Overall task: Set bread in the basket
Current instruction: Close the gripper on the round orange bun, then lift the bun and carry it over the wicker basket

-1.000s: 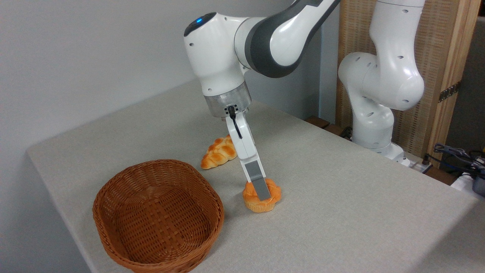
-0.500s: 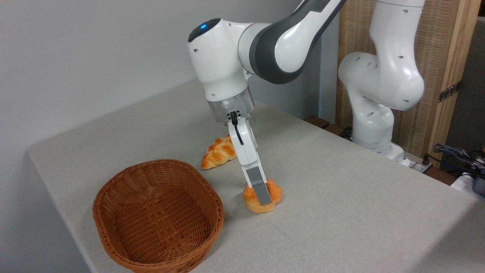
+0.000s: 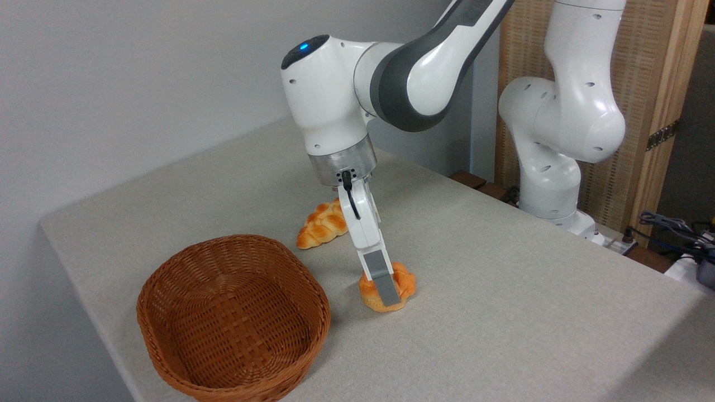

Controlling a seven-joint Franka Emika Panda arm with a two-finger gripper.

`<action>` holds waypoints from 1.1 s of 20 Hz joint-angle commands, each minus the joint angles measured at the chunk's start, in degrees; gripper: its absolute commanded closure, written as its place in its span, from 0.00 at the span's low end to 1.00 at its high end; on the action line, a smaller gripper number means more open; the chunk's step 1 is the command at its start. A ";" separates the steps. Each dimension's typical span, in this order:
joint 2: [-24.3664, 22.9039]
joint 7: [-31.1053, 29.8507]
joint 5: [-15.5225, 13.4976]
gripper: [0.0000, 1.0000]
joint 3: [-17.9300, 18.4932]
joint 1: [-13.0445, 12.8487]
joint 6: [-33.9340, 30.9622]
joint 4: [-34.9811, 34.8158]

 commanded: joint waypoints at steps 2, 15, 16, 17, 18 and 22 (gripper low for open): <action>-0.16 0.88 0.95 0.58 0.68 -0.32 1.23 -0.76; -0.87 0.70 1.04 0.58 0.77 -0.41 -5.44 -0.06; -0.87 0.70 1.04 0.58 0.77 -0.41 -5.62 0.03; -0.95 0.62 1.04 0.58 0.77 -0.41 -5.63 0.64; -0.95 0.61 0.86 0.58 0.77 -0.32 -5.97 1.95; 0.62 0.09 -3.07 0.58 0.42 -0.32 -12.92 9.85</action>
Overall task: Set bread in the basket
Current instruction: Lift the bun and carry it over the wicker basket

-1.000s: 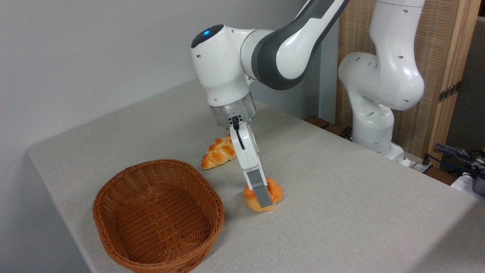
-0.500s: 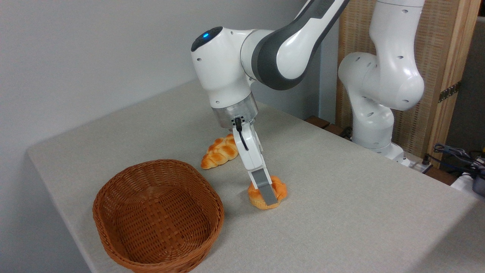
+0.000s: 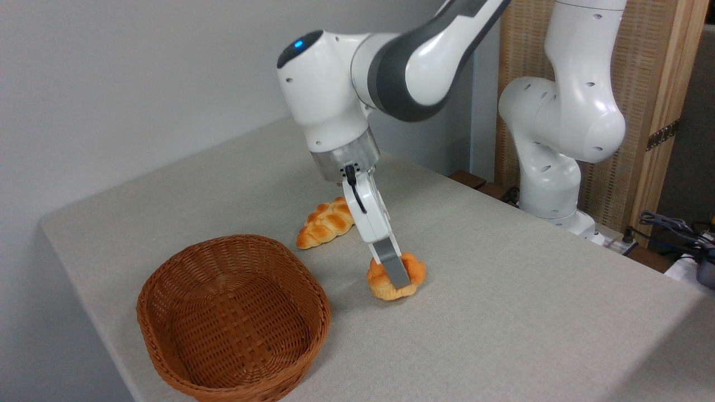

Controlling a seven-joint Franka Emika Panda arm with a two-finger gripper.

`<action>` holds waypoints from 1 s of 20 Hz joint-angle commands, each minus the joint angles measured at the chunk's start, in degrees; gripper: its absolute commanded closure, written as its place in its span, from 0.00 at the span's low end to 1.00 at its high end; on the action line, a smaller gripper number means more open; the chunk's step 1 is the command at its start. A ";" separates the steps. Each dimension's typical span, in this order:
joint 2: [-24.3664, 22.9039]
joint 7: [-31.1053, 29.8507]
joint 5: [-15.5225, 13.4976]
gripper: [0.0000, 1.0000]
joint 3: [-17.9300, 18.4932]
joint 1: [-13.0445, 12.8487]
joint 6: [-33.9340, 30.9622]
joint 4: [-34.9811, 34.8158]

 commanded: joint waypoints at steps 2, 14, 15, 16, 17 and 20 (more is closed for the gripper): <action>3.03 -2.71 -8.52 0.58 0.73 -0.14 -4.60 11.57; 16.57 -6.43 -17.86 0.58 4.07 -0.05 14.90 24.61; 17.28 -4.85 -16.90 0.57 4.07 -0.05 15.43 24.61; 17.63 -4.57 -16.37 0.57 4.07 -0.05 15.70 24.61; 17.90 -4.48 -16.28 0.57 4.07 -0.14 15.79 24.52; 18.42 -3.87 -16.19 0.42 4.07 -0.14 17.28 24.43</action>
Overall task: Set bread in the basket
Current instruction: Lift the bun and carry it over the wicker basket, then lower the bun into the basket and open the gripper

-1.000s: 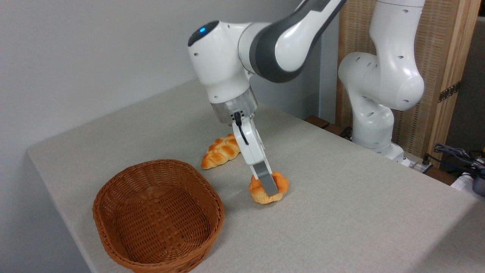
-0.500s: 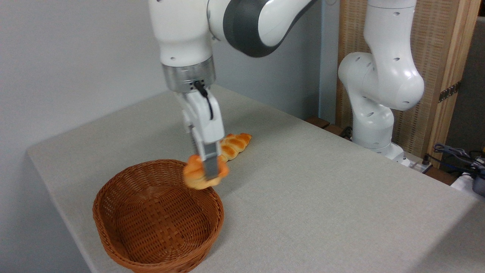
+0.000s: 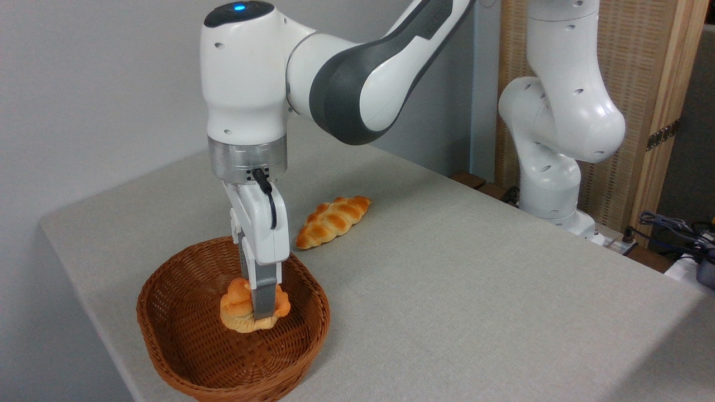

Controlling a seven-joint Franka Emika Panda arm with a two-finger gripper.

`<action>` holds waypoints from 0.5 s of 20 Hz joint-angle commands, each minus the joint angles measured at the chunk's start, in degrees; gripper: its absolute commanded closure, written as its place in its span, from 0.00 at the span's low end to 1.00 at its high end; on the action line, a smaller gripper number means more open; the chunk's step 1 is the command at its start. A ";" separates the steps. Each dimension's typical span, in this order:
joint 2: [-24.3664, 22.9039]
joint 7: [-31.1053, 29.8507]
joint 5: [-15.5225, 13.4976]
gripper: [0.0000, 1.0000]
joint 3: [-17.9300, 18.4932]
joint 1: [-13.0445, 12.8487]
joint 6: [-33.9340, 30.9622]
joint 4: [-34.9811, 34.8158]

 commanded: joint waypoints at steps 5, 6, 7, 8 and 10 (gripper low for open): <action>1.17 1.90 5.02 0.10 0.23 -0.21 2.05 0.50; 1.18 1.90 5.91 0.08 0.23 -0.21 2.05 0.50; 1.18 1.99 6.00 0.05 0.23 -0.21 2.05 0.50; 1.18 1.99 6.00 0.03 0.23 -0.21 2.05 0.50; 1.18 1.90 6.09 0.00 0.23 -0.21 1.97 0.42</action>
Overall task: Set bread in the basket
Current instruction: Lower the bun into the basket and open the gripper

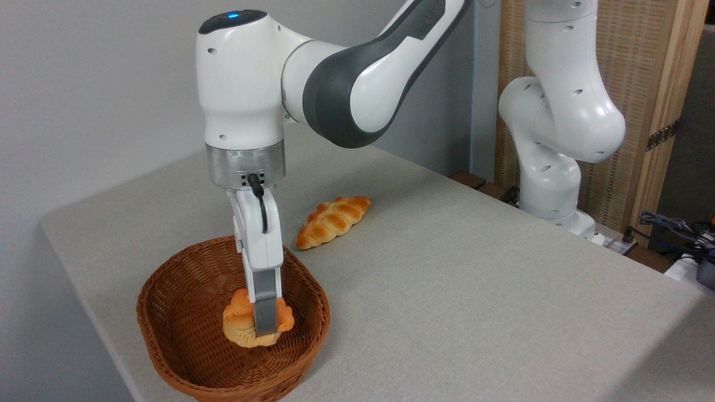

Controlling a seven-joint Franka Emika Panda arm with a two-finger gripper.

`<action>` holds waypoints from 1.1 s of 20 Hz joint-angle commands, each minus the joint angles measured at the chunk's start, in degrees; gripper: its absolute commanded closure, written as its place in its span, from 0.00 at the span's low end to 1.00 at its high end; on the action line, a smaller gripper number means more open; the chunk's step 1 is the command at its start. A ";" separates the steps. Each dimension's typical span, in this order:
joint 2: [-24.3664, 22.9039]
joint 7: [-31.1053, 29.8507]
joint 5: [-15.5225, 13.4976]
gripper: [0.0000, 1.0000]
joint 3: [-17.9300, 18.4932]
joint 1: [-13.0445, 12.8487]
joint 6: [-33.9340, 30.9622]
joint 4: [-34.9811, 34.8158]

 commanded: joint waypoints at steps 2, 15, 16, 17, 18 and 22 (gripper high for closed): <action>0.30 0.71 0.72 0.00 0.26 -0.19 0.70 0.30; 0.04 -1.92 -0.07 0.00 0.17 -0.19 0.35 0.39; 0.04 -1.92 -0.07 0.00 0.17 -0.19 0.35 0.39; -0.05 -2.01 -0.07 0.00 0.17 -0.19 0.35 0.39; -0.22 -2.19 -0.16 0.00 0.17 -0.19 0.26 0.39; -4.08 -9.03 -3.05 0.00 -0.44 -0.19 -2.62 0.83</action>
